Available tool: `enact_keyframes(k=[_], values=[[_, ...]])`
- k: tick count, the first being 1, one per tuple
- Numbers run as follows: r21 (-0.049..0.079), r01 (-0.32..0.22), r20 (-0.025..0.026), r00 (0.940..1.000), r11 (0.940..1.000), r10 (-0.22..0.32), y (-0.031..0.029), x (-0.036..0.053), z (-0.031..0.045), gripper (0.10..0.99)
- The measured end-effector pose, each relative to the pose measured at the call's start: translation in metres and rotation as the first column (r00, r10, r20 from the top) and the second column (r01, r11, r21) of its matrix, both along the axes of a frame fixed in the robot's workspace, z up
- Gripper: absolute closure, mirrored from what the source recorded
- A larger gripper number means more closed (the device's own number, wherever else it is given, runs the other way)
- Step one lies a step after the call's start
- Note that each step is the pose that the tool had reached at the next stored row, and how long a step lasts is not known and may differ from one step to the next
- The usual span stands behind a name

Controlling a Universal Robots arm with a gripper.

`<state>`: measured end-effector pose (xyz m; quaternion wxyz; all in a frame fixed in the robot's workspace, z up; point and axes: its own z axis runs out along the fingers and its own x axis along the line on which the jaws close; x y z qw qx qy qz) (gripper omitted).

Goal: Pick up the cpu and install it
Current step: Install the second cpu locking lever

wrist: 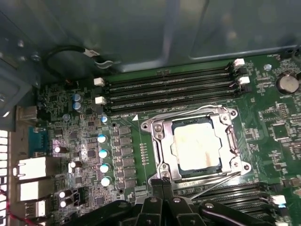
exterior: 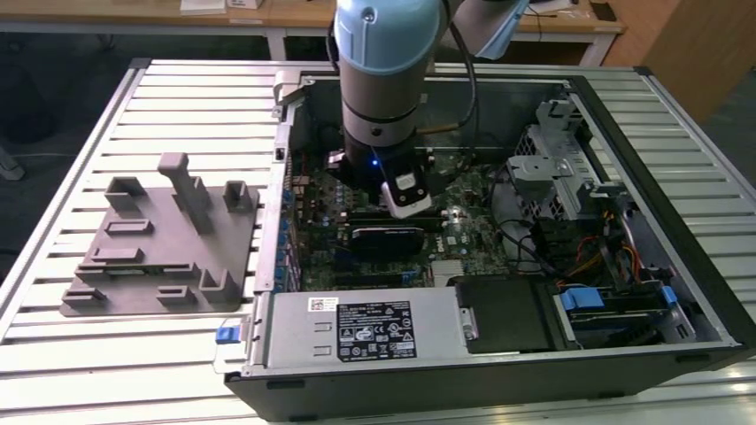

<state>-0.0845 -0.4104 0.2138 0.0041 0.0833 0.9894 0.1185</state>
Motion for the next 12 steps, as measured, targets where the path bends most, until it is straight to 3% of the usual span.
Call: enact_keyframes(k=[7, 12], values=[[0.0, 0.0, -0.0002, 1.0, 1.0, 0.0, 0.0, 0.0, 0.0191, 0.98], [0.0, 0.0, -0.0002, 1.0, 1.0, 0.0, 0.0, 0.001, 0.0268, 0.98]])
